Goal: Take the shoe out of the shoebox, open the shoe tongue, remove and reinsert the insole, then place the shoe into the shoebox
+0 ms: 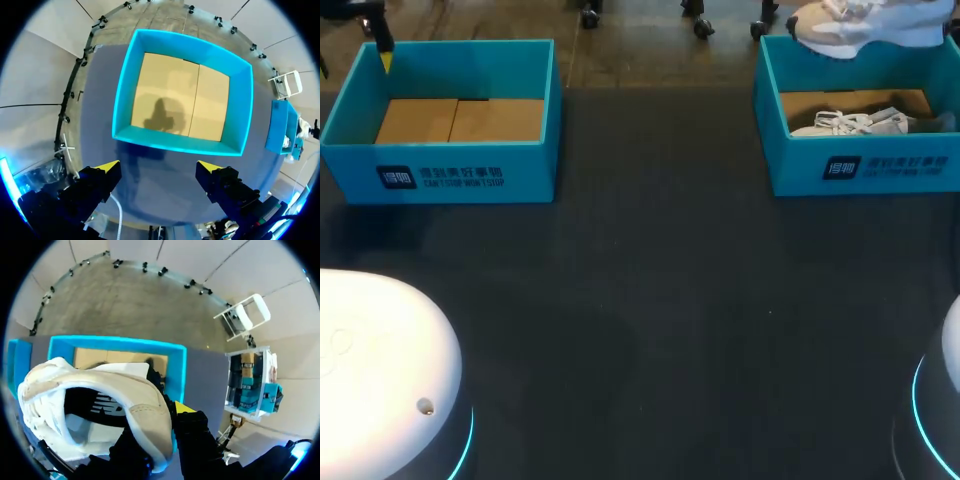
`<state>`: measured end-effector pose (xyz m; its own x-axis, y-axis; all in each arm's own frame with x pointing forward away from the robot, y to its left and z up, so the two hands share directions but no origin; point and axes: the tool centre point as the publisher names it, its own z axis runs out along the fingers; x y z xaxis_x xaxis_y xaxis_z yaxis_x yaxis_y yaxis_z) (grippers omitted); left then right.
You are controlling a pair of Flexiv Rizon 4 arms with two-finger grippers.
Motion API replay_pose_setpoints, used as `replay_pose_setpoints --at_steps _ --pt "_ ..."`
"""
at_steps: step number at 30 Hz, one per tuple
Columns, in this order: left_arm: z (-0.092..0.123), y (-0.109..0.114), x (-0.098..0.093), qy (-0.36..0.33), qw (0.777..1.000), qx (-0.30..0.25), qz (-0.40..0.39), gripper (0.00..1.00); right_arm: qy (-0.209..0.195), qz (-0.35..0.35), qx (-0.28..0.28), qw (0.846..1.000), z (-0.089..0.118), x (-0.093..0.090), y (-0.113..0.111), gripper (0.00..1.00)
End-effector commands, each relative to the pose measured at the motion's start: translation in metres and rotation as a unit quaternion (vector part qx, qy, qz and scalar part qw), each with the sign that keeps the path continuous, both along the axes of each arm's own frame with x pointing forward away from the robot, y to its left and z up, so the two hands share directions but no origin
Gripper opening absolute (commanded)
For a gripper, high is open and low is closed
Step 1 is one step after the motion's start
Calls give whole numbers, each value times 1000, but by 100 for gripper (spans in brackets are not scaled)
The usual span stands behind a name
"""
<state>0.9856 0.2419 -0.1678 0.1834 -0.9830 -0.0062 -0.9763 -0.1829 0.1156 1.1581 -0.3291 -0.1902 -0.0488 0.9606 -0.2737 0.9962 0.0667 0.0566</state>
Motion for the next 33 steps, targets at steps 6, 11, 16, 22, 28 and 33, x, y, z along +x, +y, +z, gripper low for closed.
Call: replay_pose_setpoints --at_steps 6,11,16,22,28,33 --pt "0 0 -1 0 1000 0 -1 100 6 -16 -7 1000 -15 3 0 0" --pt "0 0 -1 0 1000 0 -1 100 6 -16 -7 1000 -15 3 0 0" --pt "0 0 -1 0 1000 0 -1 100 3 -28 -4 1000 -21 6 -1 0" --pt "0 0 -1 0 1000 0 -1 100 4 -46 -10 999 -28 13 1 0" --pt "0 0 -1 0 1000 0 -1 100 11 -69 -14 997 -43 12 3 0" --pt "0 0 -1 0 1000 0 -1 100 11 -72 -17 997 -49 10 6 0"
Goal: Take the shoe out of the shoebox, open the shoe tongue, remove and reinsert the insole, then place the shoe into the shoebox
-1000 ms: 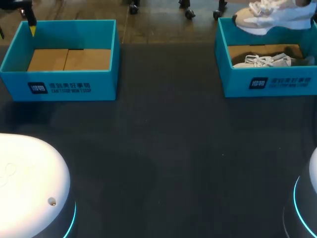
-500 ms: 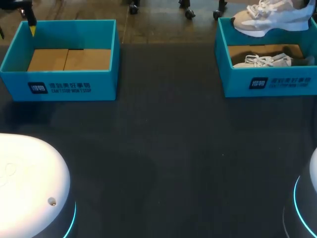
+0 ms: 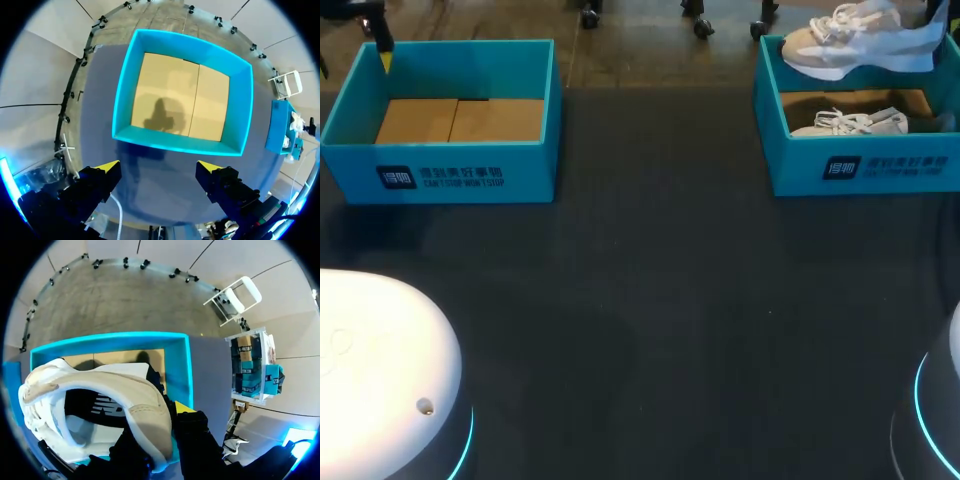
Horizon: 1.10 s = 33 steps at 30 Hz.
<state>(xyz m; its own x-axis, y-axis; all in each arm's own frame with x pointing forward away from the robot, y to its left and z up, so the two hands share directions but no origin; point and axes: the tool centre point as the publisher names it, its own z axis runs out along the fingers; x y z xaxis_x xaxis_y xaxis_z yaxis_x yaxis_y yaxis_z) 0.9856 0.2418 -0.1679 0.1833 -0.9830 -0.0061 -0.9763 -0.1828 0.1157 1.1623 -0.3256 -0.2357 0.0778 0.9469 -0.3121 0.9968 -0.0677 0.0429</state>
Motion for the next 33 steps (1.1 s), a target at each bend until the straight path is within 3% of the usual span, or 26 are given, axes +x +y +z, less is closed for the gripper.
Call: replay_pose_setpoints --at_steps 1,15,33 --pt "1 0 -1 0 1000 0 0 100 4 -6 -3 1000 -4 5 3 0" --pt "1 0 -1 0 1000 0 0 100 20 -30 -3 999 -22 3 -12 0" --pt "1 0 -1 0 1000 0 0 100 -2 -81 -12 997 -34 8 -19 0"
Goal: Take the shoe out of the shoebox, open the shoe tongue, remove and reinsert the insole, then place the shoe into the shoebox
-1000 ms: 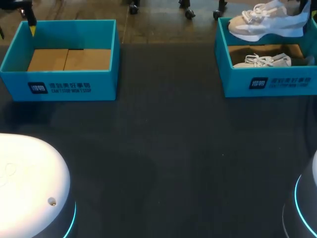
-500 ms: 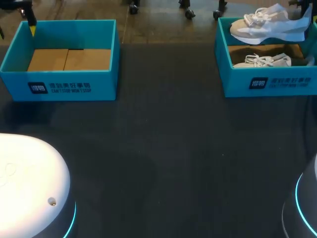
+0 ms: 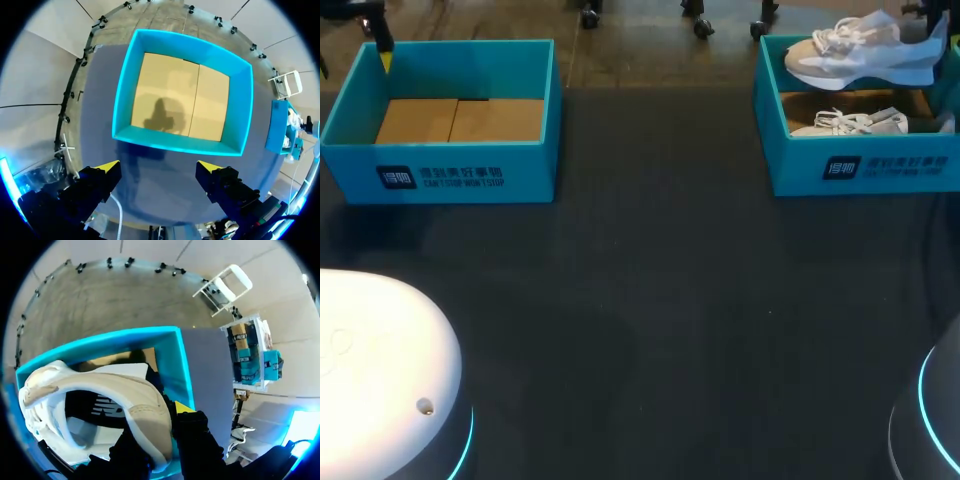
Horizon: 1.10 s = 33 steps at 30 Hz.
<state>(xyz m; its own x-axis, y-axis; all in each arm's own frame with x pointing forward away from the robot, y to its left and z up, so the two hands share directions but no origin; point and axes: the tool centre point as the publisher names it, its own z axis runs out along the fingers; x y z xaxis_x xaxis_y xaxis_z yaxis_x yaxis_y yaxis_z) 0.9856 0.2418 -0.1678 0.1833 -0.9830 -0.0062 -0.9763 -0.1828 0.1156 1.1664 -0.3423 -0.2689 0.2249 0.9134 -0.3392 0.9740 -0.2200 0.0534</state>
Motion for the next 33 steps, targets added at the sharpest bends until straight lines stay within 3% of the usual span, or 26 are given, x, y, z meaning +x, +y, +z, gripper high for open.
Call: replay_pose_setpoints --at_steps 1,7,21,33 --pt "0 0 -1 0 1000 0 0 100 1 -3 3 1000 -1 4 -2 0" --pt "0 0 -1 0 1000 0 0 100 1 -3 3 1000 -1 4 -2 0" --pt "0 0 -1 0 1000 0 0 100 14 -2 -6 1000 -29 0 -5 0" --pt "0 0 -1 0 1000 0 0 100 18 11 4 1000 -52 13 -3 0"
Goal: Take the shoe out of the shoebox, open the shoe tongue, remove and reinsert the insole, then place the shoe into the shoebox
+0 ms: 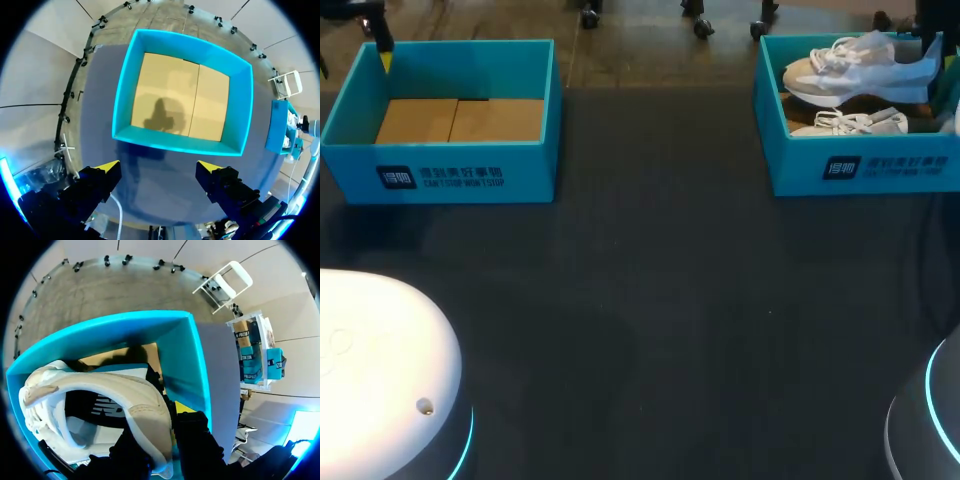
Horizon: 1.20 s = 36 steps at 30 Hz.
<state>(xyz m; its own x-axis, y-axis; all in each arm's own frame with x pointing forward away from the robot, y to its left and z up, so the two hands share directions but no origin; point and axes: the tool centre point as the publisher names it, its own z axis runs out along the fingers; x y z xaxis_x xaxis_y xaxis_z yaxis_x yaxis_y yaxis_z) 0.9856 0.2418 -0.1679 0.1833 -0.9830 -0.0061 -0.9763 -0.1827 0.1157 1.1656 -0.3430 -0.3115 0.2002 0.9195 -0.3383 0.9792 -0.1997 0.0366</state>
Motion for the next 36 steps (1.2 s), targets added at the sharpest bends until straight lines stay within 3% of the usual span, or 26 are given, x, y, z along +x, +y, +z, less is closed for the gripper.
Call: replay_pose_setpoints --at_steps 1,17,36 --pt "1 0 -1 0 1000 0 0 100 10 2 2 1000 -12 12 -2 0" --pt "1 0 -1 0 1000 0 0 100 7 -2 17 1000 -42 9 -12 0" --pt "1 0 -1 0 1000 0 0 100 9 5 35 999 -54 7 -1 0"
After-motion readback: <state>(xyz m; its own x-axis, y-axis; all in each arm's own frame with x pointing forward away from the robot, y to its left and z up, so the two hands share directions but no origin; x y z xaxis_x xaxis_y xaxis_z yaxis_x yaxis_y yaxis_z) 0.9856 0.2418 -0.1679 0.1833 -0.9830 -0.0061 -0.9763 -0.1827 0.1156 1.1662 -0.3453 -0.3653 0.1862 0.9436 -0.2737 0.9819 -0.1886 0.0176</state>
